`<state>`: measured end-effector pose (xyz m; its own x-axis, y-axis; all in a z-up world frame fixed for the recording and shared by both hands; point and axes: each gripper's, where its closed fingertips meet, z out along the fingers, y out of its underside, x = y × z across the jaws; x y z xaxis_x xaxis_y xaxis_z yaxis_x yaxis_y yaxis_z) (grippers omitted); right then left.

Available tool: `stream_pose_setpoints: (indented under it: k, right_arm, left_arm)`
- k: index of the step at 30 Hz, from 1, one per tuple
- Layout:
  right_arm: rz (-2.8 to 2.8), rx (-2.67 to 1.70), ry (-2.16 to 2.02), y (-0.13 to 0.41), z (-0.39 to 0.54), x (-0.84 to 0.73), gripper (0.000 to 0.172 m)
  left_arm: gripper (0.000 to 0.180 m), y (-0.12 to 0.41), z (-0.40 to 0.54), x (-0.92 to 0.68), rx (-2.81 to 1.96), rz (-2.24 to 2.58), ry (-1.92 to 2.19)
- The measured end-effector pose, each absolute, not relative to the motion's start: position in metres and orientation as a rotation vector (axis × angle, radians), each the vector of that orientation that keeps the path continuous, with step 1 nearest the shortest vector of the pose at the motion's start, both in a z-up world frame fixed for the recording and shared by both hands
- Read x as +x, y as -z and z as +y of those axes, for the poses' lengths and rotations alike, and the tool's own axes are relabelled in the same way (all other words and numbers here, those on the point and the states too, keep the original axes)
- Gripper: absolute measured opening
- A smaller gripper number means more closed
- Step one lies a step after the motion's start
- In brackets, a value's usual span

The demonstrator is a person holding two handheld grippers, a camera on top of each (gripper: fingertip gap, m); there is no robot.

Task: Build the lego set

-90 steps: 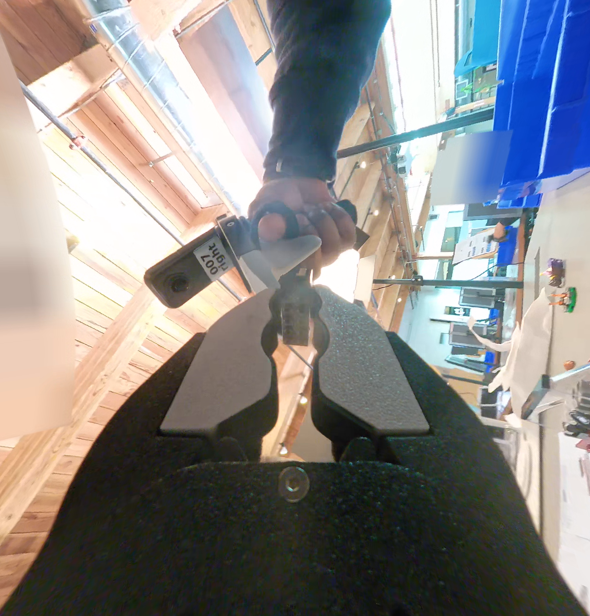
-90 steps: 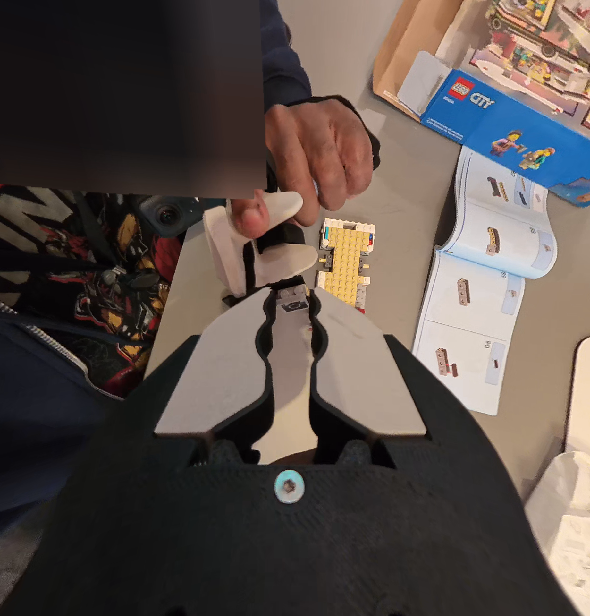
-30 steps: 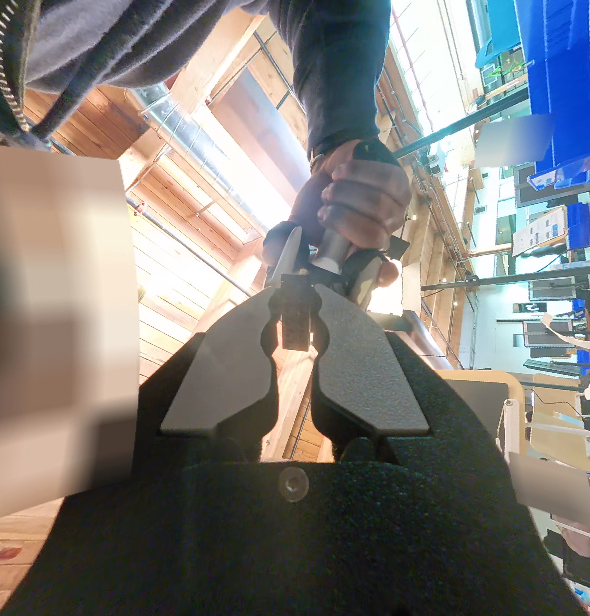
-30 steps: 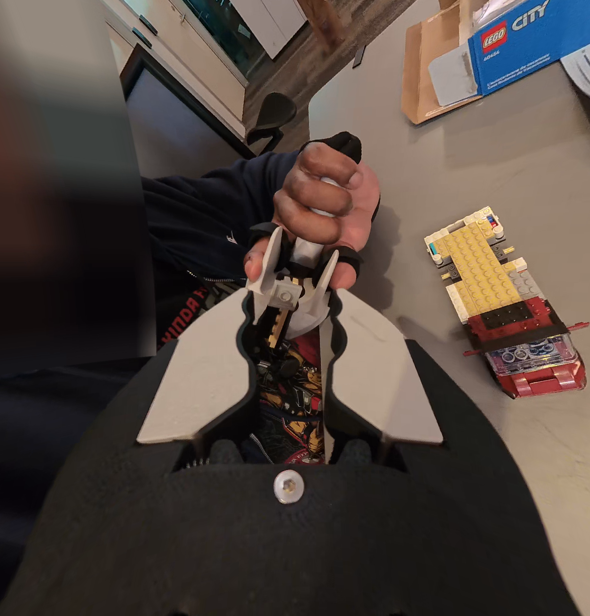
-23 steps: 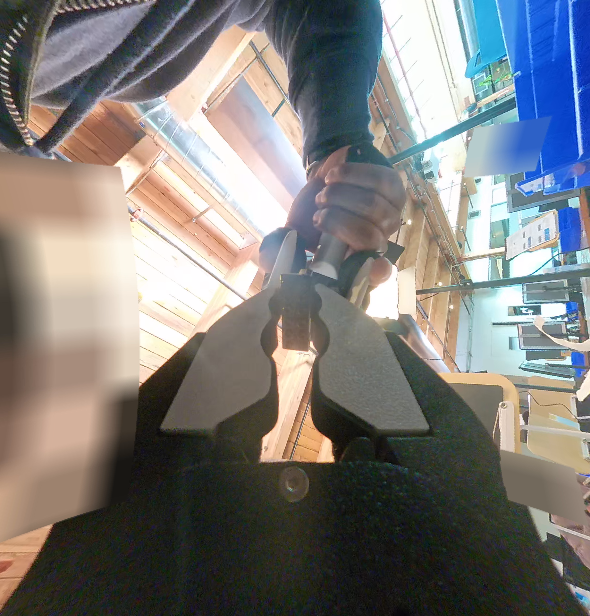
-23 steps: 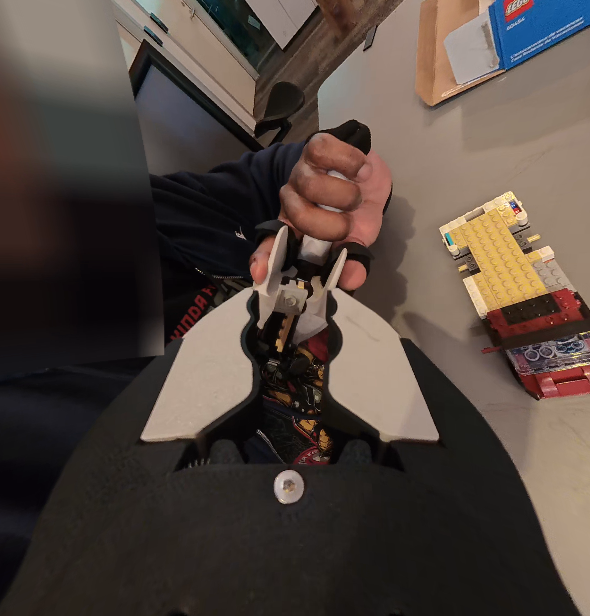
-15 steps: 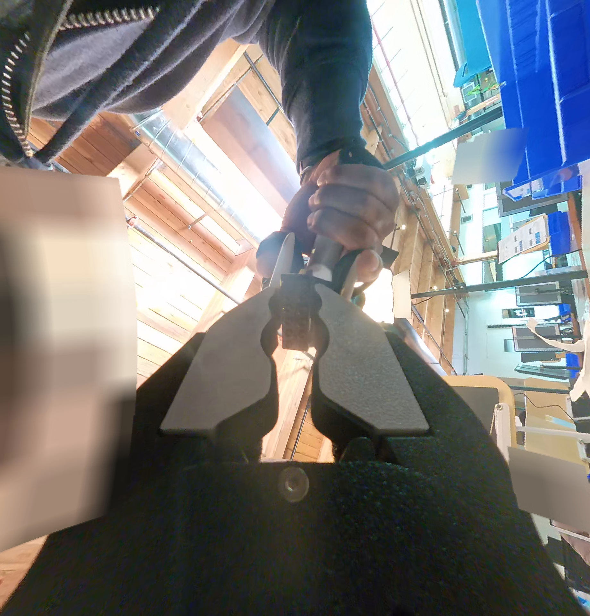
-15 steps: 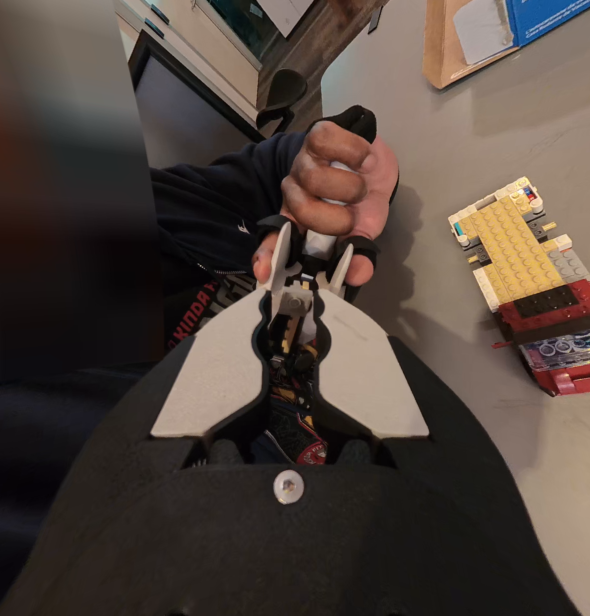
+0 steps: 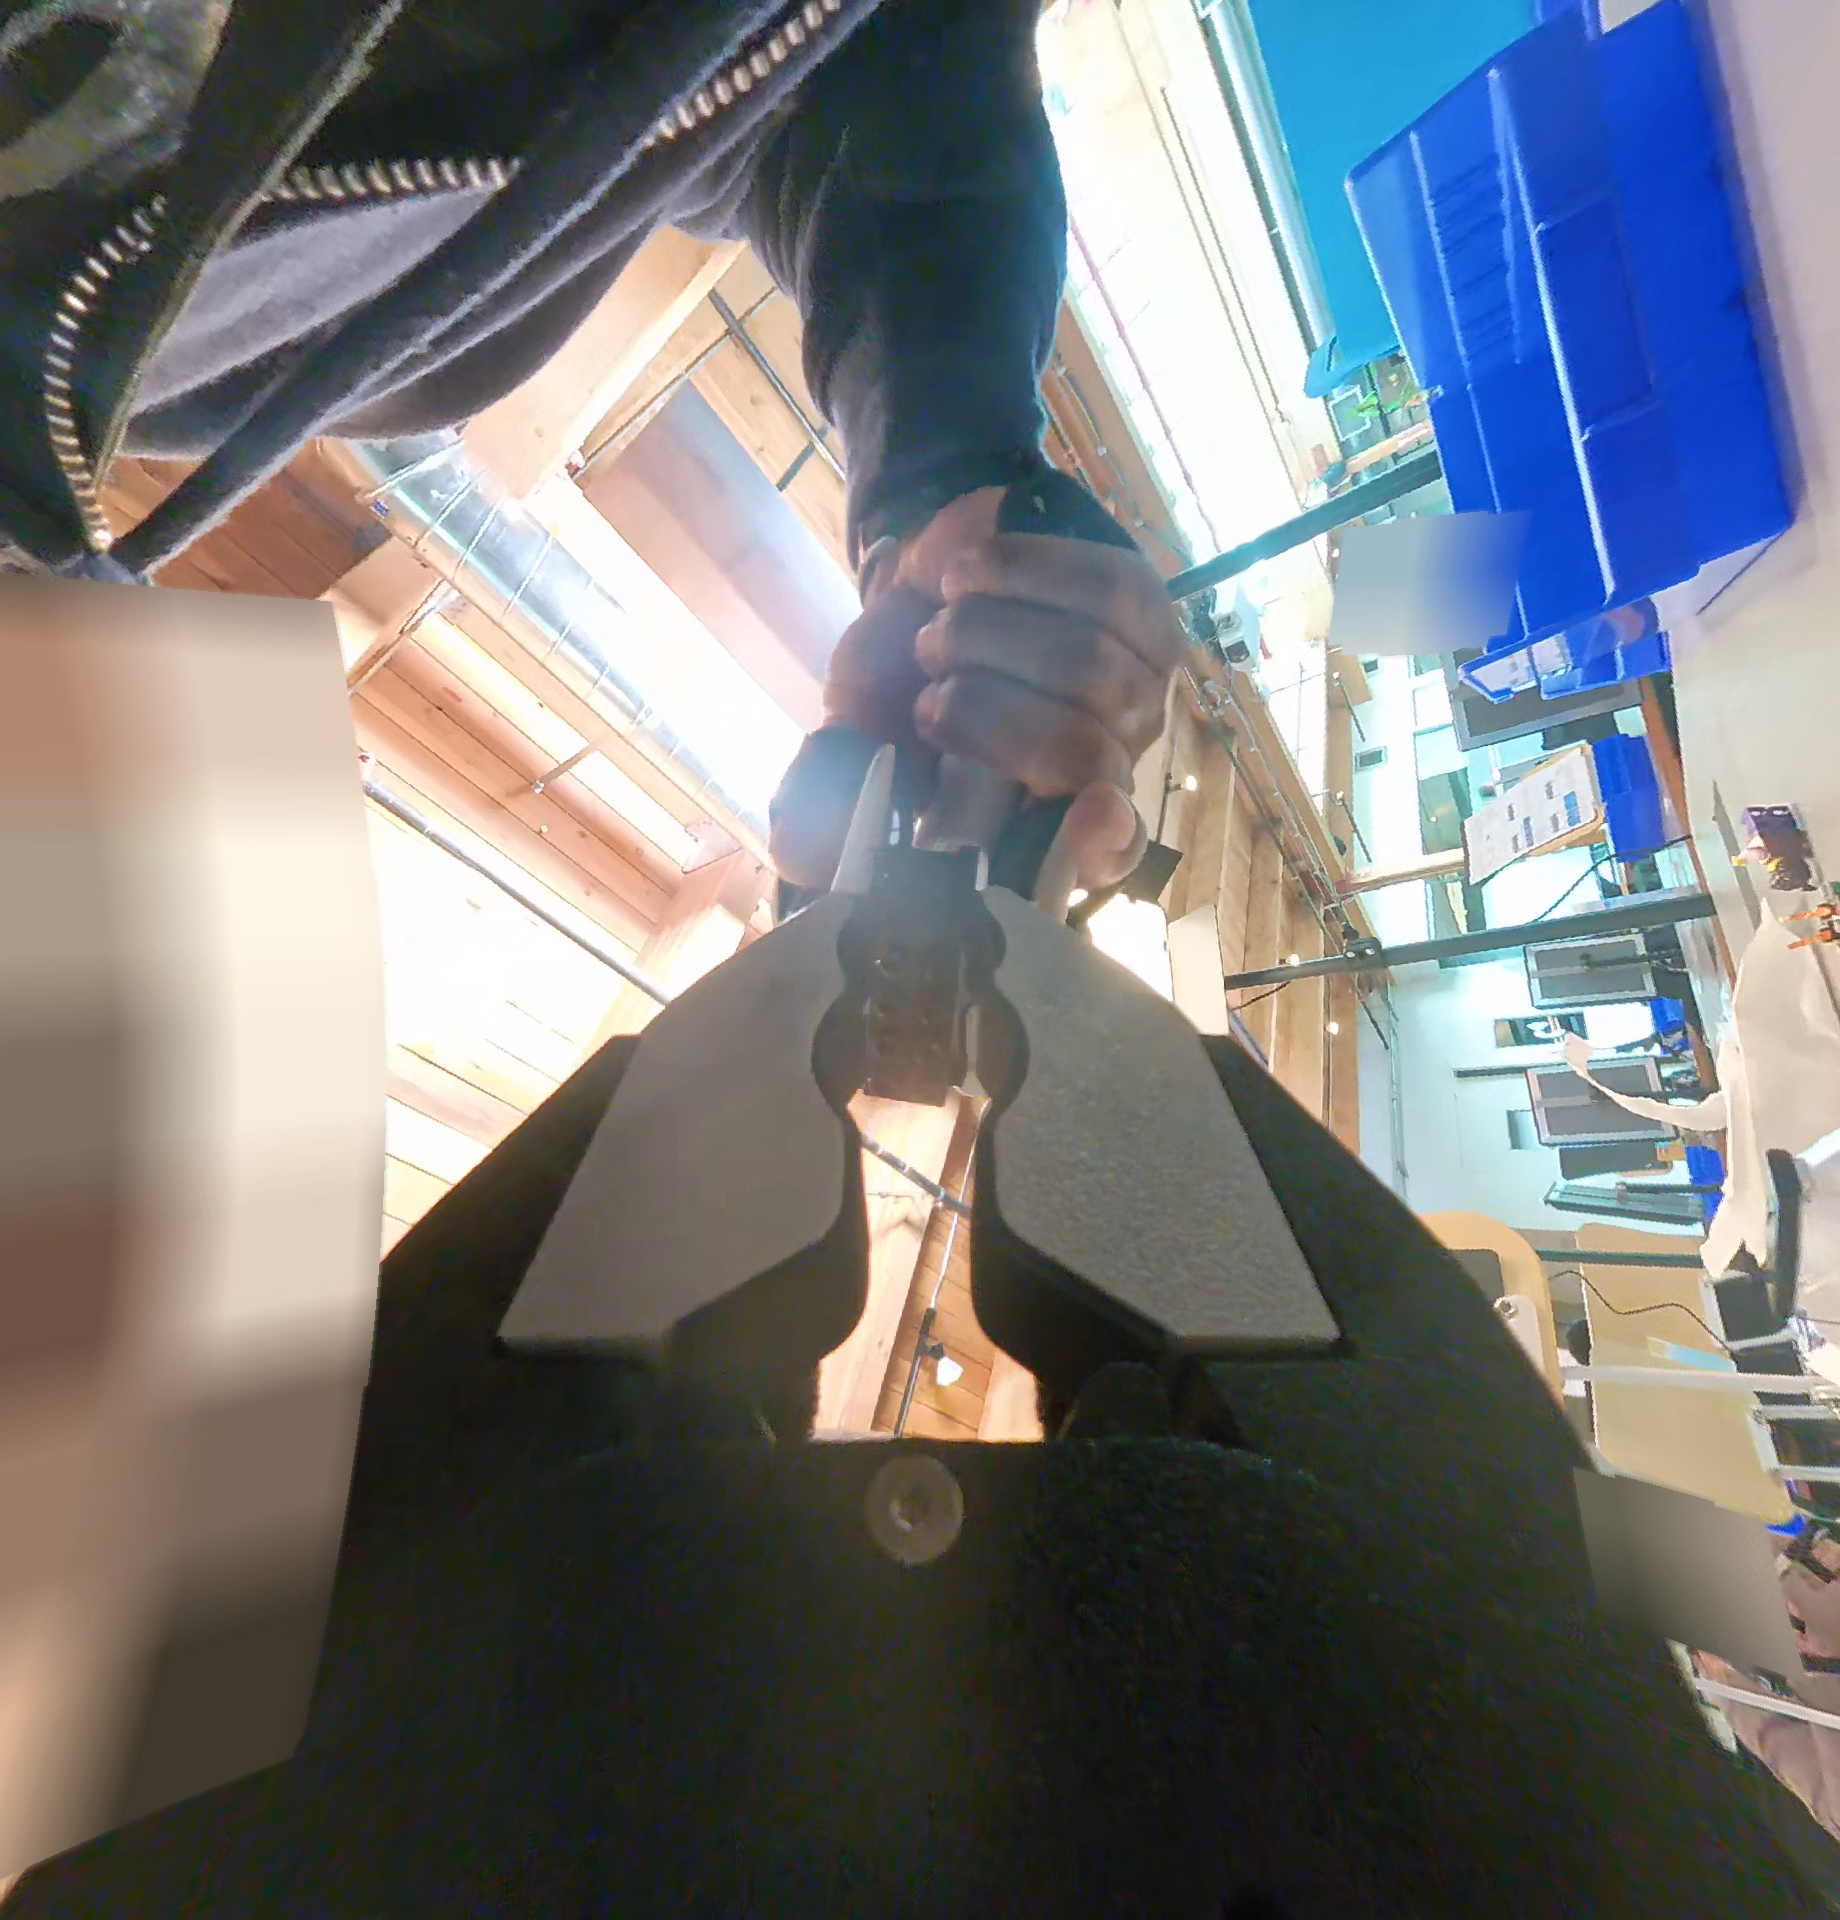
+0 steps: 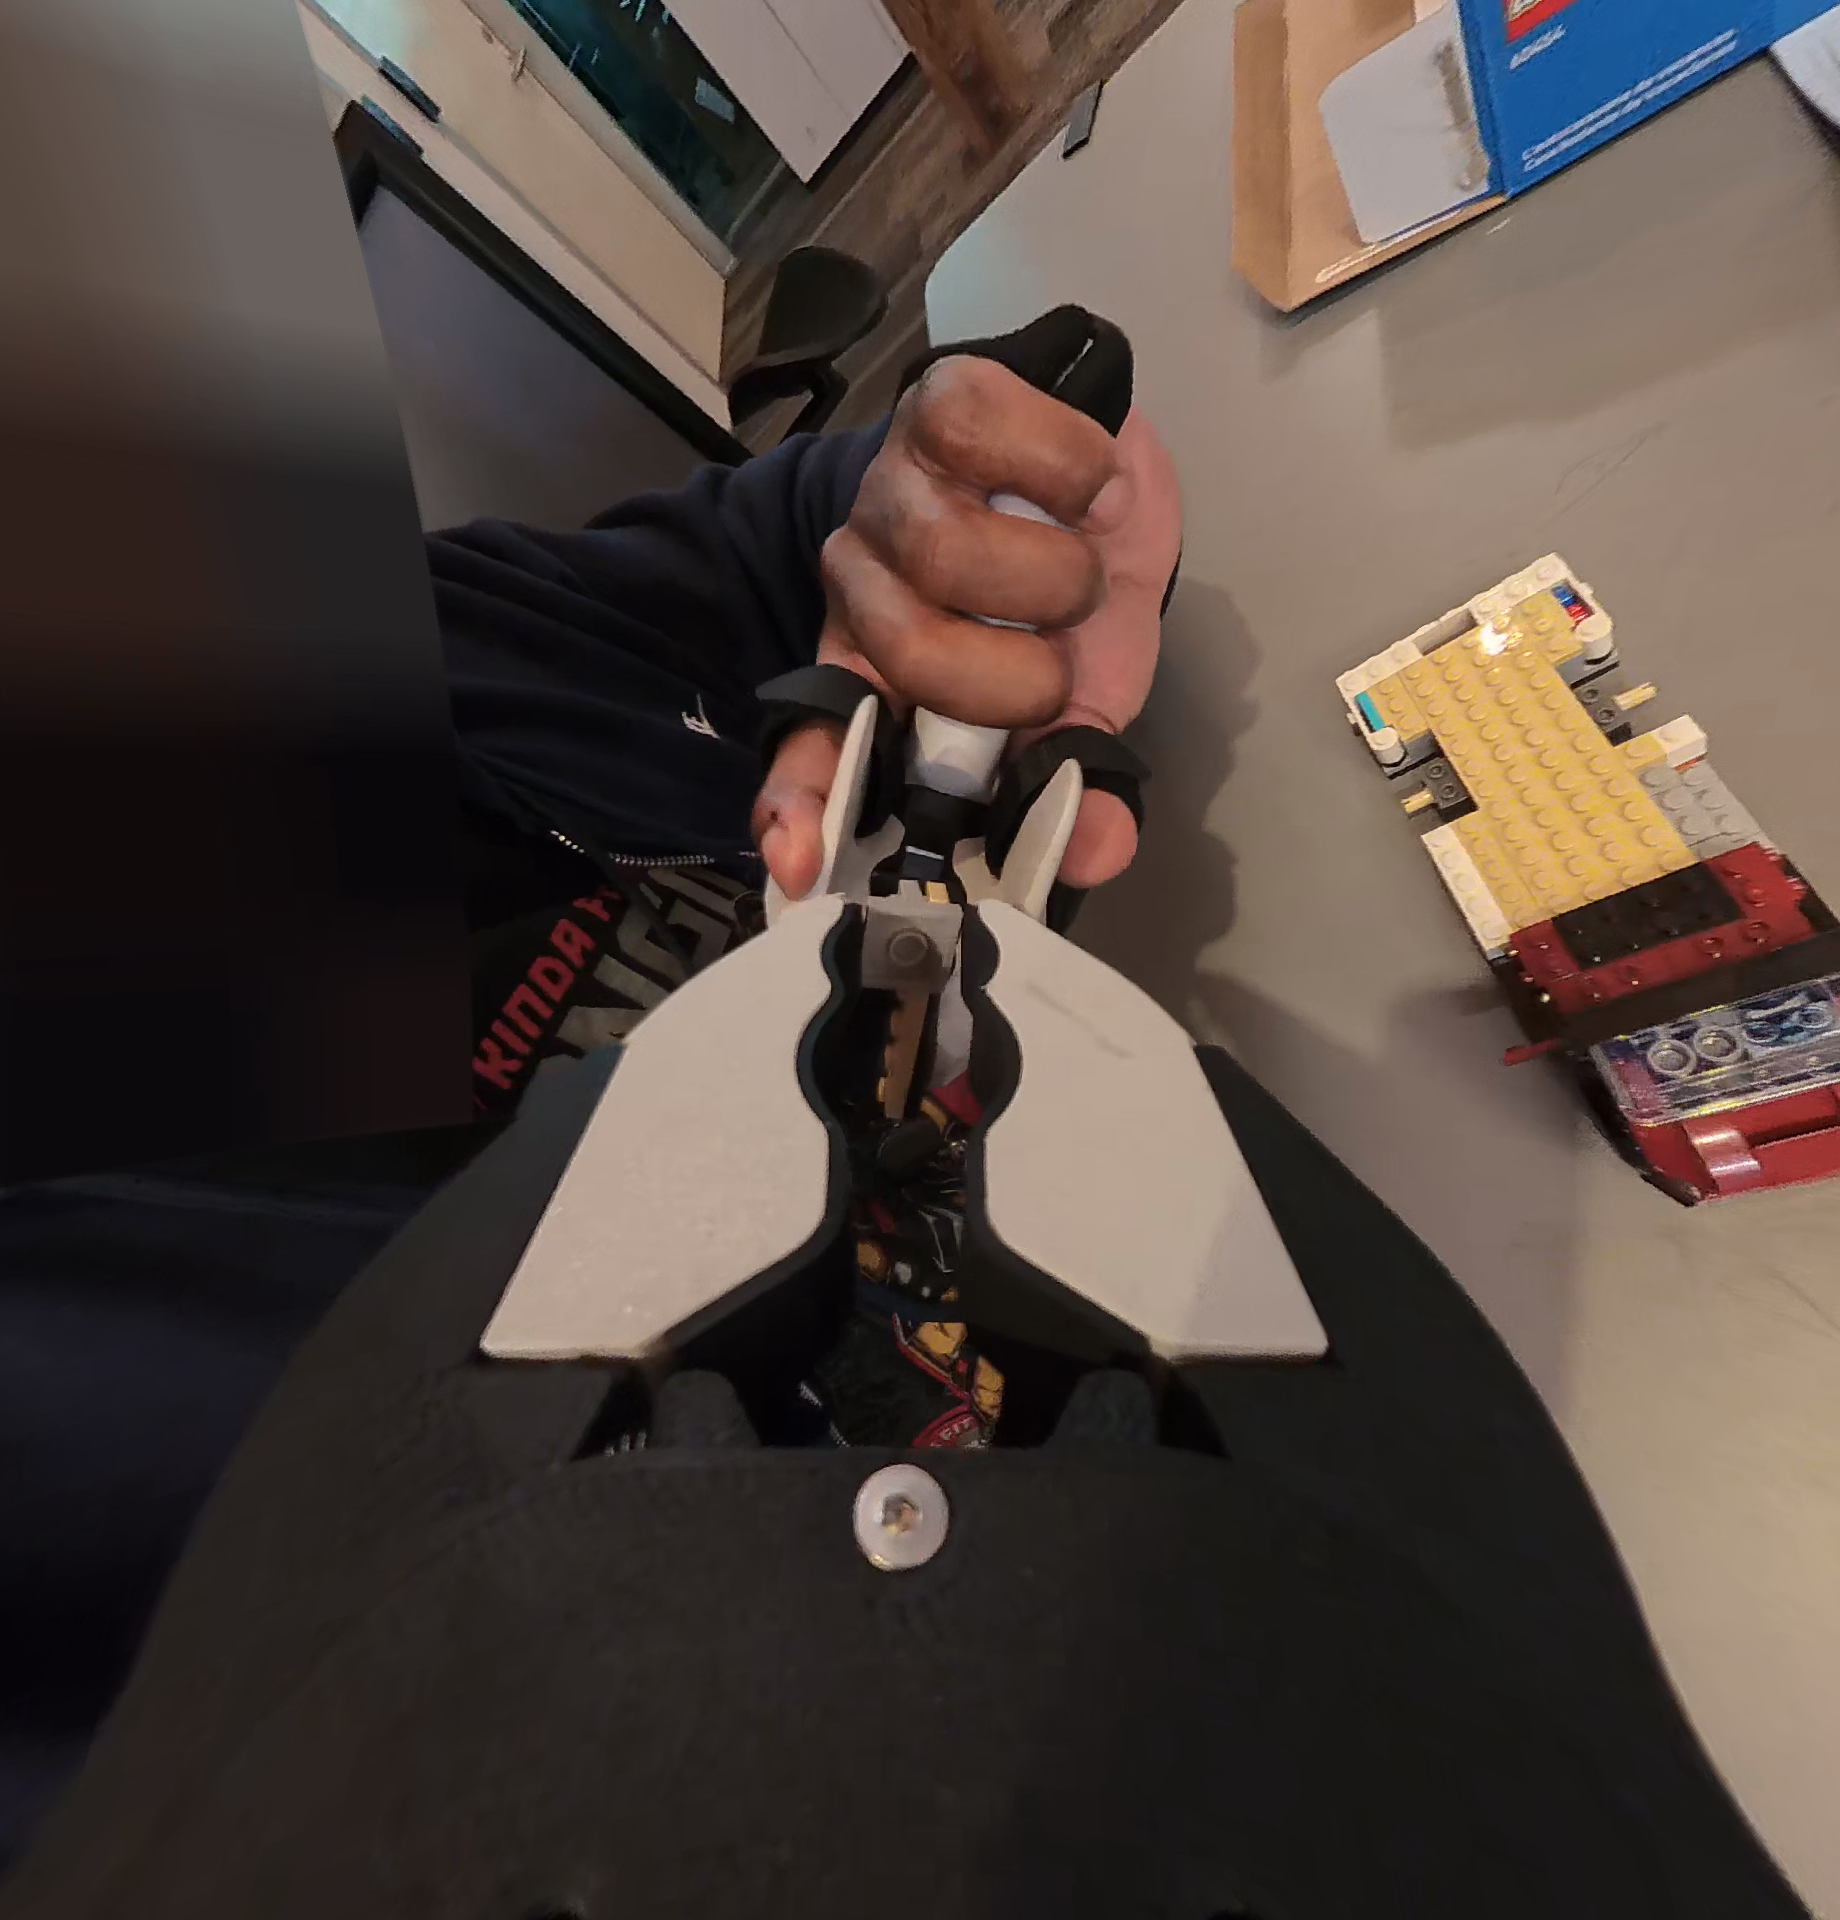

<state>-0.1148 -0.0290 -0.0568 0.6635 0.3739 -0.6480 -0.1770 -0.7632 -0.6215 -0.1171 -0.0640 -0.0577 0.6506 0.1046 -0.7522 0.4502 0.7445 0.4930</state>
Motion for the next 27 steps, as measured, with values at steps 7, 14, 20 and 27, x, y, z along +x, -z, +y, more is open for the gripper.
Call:
stream_pose_setpoints:
  k: [7,14,20,27]
  right_arm:
    - [-0.177,-2.184,-0.952,0.056,-0.030,-0.116,0.018]
    - [-0.144,-2.151,-0.956,0.055,-0.031,-0.117,0.017]
    - [-0.195,-2.080,-0.876,0.044,-0.029,-0.115,0.017]
    - [-0.320,-1.983,-0.405,0.032,-0.020,-0.083,0.017]
  left_arm:
    - [0.016,0.059,-0.064,-0.117,0.730,0.867,0.230]
    - [0.017,0.060,-0.065,-0.116,0.732,0.866,0.233]
    - [0.020,0.053,-0.061,-0.115,0.642,0.890,0.333]
    - [0.029,0.047,-0.033,-0.098,0.399,1.013,0.601]
